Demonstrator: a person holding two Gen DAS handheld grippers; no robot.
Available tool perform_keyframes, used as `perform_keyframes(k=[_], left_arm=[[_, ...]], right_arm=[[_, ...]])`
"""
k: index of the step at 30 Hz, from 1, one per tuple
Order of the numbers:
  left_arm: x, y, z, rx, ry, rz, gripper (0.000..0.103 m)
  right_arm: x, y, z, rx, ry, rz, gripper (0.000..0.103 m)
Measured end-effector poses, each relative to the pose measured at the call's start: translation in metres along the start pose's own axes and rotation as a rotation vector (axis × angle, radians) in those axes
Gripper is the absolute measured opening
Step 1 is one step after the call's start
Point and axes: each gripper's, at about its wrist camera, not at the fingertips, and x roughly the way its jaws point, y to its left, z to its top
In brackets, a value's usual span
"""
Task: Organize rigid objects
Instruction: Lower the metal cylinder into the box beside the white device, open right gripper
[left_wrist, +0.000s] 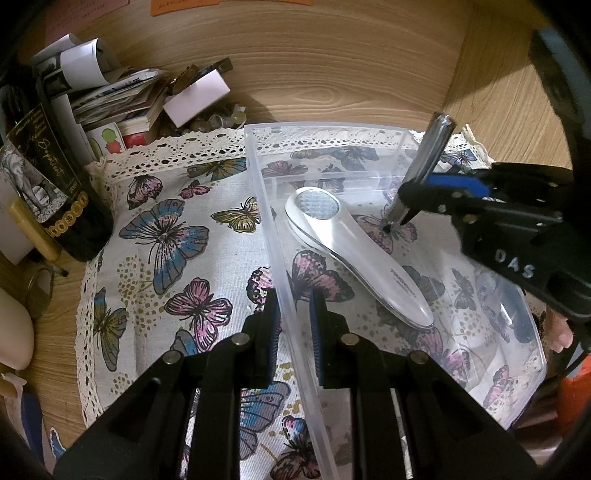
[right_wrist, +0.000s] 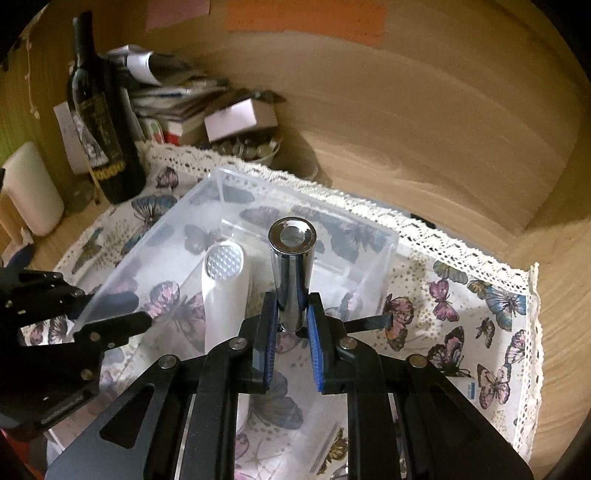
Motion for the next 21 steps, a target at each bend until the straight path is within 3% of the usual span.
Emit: perform_keyframes(k=[13,14,16,17,18,21], left_arm=[[0.006,0.002,0.002,-0.005,0.009,-0.005,0.016],[0.006,0.002,0.002,-0.005,0.009,-0.006,0.016],[0.007,0.003,0.002,-0.006,0.010,-0.007,0.016],[0.007,0.003,0.002,-0.007,0.010,-0.007,0.016],[0.007,0.003,0.002,-0.007,0.010,-0.008,0.016],[0.008,0.004,0.003,-0.005,0.011,-0.008,0.016]], right_arm=[[0.020,0.007,0.004,-0.045,0.086,0.010,0.015],[0.020,0.007,0.005,-0.047,0.091,0.013,0.018],[0.018,0.008,0.006,-0.041,0.082,0.012,0.036],[0.015,0.009,0.006,-0.039,0.063,0.008,0.050],[0.010,0.009,0.005,-0.040,0.032,-0.001,0.055],[-0.005,0.009,0.005,-0.037,-0.014,-0.009,0.056]])
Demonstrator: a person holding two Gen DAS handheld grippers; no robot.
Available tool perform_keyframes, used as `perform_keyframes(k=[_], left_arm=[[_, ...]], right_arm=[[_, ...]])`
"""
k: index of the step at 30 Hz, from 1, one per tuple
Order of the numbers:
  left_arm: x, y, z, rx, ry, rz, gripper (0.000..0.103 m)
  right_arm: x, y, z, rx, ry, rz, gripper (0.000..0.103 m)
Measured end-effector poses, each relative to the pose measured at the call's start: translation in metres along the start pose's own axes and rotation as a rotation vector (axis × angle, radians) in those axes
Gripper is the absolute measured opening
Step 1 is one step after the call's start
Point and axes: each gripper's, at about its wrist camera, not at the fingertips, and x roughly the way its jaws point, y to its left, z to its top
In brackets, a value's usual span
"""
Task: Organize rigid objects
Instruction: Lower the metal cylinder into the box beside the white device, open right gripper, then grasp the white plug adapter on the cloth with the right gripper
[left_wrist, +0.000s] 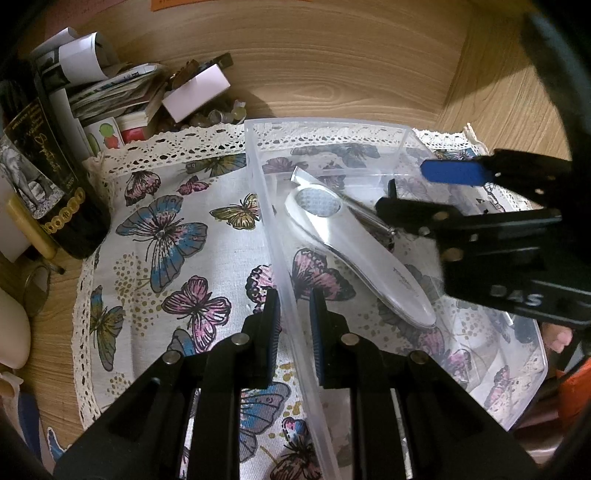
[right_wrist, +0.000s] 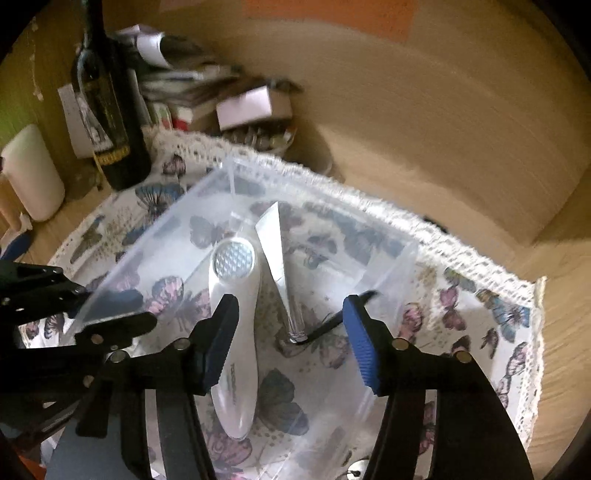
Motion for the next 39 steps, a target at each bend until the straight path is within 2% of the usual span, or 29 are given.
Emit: perform_keyframes(k=[4,11,21,26,30,34,39], left_arm=[[0.002,0.000,0.000,0.002,0.000,0.003,0.016],[0.003,0.000,0.001,0.001,0.001,0.003,0.016],[0.003,0.001,0.001,-0.001,0.002,0.001,0.016],[0.003,0.002,0.001,-0.004,0.003,-0.002,0.016],[0.003,0.002,0.001,-0.003,0.003,-0.002,0.016],[0.003,0.002,0.001,-0.003,0.003,-0.002,0.016],[0.003,0.002,0.001,-0.001,0.004,0.000,0.016]], right_arm=[[-0.014,-0.002,0.000,0.013,-0.035,0.002,0.058],[-0.043,-0.015,-0.005,0.054,-0.114,-0.042,0.059],[-0.072,-0.070,-0.024,0.208,-0.172,-0.137,0.063],[-0.076,-0.102,-0.041,0.286,-0.156,-0.205,0.063],[-0.066,-0.130,-0.056,0.357,-0.111,-0.236,0.063],[-0.043,-0.145,-0.070,0.409,-0.039,-0.214,0.063],[-0.021,-0.144,-0.085,0.421,0.029,-0.193,0.063]])
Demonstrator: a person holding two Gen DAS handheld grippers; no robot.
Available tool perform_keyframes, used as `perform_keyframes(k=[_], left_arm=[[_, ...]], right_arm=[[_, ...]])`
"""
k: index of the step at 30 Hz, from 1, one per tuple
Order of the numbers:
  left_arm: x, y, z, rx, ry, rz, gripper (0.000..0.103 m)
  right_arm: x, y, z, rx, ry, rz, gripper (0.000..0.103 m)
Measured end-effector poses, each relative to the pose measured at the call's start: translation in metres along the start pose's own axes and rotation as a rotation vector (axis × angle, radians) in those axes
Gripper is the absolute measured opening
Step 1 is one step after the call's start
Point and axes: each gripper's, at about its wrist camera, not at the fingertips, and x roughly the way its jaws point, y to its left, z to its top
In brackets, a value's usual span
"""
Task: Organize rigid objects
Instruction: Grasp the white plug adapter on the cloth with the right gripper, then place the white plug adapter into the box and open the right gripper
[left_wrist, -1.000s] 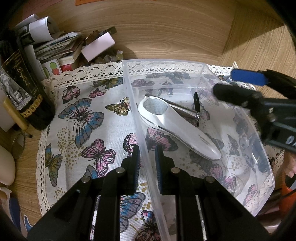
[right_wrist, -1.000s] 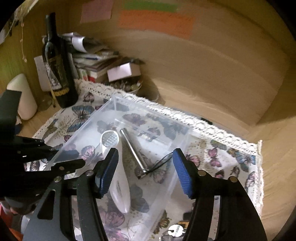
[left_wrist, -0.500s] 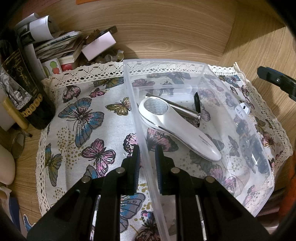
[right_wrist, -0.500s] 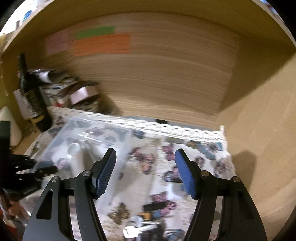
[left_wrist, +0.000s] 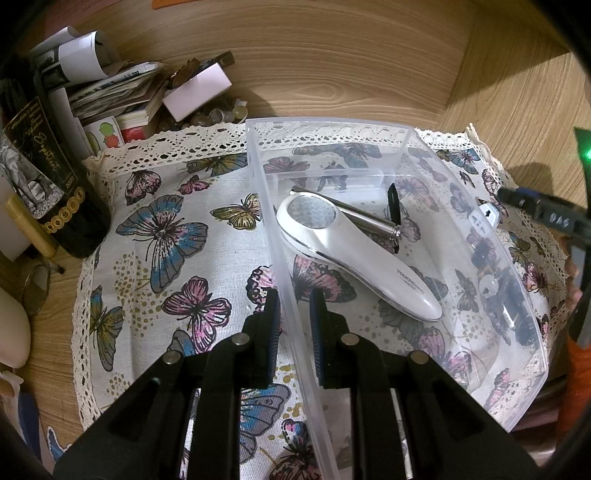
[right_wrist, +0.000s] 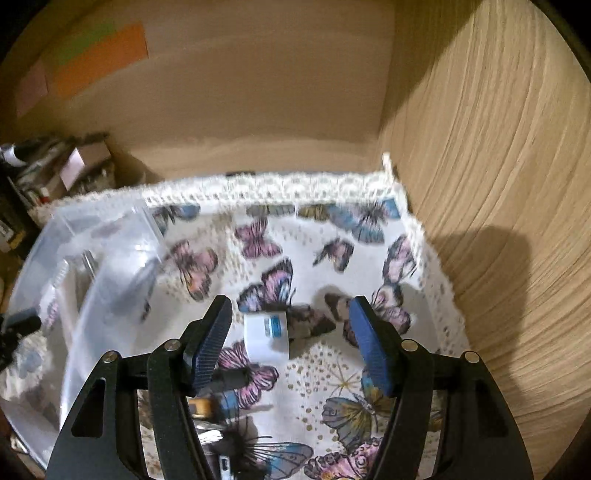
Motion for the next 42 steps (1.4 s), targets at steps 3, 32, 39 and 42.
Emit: perform_keyframes(k=[3,32,39,42], left_arm=[[0.000,0.000,0.000,0.000,0.000,0.000,0.016],[-0.001,0.003,0.000,-0.005,-0.002,-0.009,0.016],[-0.001,0.003,0.000,-0.006,-0.002,-0.009,0.016],[-0.001,0.003,0.000,-0.005,-0.002,-0.009,0.016]], right_arm=[[0.013,0.000,-0.008,-0.001,0.042,0.009,0.063],[-0.035,0.033,0.011,-0.070,-0.107,0.092,0.044],[-0.057,0.061,0.021,-0.124,-0.182,0.142,0.044],[-0.063,0.074,0.023,-0.154,-0.195,0.165,0.044]])
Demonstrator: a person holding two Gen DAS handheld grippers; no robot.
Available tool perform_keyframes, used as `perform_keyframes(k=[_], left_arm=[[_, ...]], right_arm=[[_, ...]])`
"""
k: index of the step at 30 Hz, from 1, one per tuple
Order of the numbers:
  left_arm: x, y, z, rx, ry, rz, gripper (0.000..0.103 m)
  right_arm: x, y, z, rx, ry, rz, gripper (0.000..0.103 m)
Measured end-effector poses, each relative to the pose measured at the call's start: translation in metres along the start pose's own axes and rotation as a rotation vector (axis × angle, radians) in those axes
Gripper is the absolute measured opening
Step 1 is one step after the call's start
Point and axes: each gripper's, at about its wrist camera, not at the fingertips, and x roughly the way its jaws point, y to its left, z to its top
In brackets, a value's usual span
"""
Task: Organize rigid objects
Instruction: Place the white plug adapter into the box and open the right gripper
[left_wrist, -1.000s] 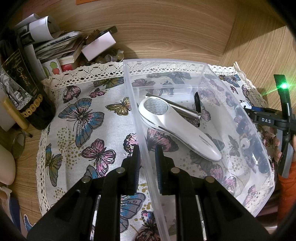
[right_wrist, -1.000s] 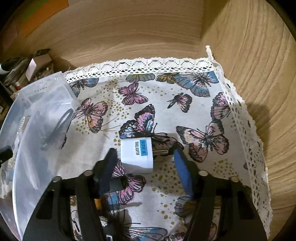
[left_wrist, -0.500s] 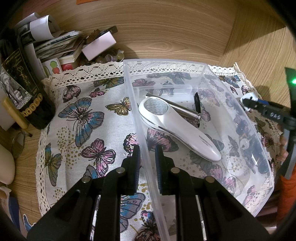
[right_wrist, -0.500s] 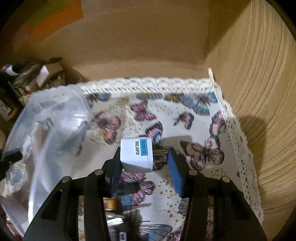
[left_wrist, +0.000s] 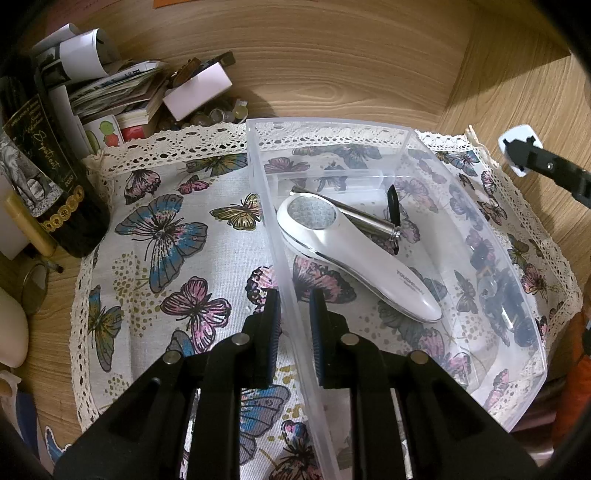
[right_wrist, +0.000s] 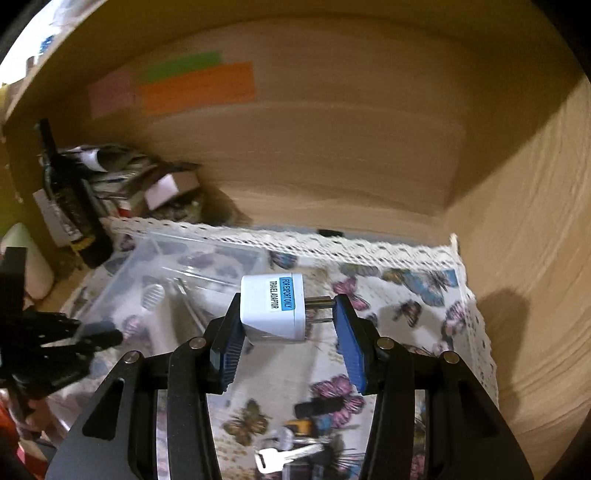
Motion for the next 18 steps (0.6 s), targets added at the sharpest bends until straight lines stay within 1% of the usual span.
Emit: perform_keyframes(k=[5,10,18], left_arm=[[0.000,0.000,0.000,-0.001,0.000,-0.001,0.016],[0.000,0.000,0.000,0.000,0.000,0.000,0.016],[0.000,0.000,0.001,-0.001,-0.001,-0.004,0.016]], right_arm=[[0.005,0.024,0.002,-0.053,0.008,0.047,0.044],[0.019,0.046,-0.002,-0.111,0.046,0.083,0.044],[0.044,0.062,-0.013,-0.171,0.119,0.083,0.044]])
